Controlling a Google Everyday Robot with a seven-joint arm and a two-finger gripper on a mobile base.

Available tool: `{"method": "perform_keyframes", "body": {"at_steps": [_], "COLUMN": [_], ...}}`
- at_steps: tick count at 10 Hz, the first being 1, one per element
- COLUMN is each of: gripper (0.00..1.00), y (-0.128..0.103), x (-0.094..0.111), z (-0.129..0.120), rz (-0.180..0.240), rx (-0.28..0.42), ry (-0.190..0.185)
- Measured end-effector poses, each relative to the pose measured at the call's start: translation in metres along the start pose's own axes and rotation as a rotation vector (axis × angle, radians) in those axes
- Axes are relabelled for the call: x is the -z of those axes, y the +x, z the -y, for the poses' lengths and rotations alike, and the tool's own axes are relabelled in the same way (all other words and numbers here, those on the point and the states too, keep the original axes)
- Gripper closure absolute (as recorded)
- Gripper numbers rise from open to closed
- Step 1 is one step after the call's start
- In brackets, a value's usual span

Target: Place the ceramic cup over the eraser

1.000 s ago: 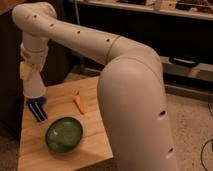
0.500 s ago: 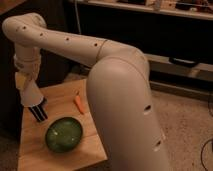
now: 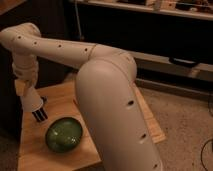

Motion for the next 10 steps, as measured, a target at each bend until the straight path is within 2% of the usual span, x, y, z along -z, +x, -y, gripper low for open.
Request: {"method": "perform_keyframes", "body": {"at_steps": [7, 9, 10], "gripper": [0.99, 0.86, 0.73], "y": [-0.012, -0.009, -0.005], "x": [-0.018, -0.023, -0.025], "z": [0.007, 0.007, 0.008], "rz": [-0.016, -0.030, -0.035], "rx": [0.012, 0.009, 0.002], "ry": [0.013, 0.012, 0.012]}}
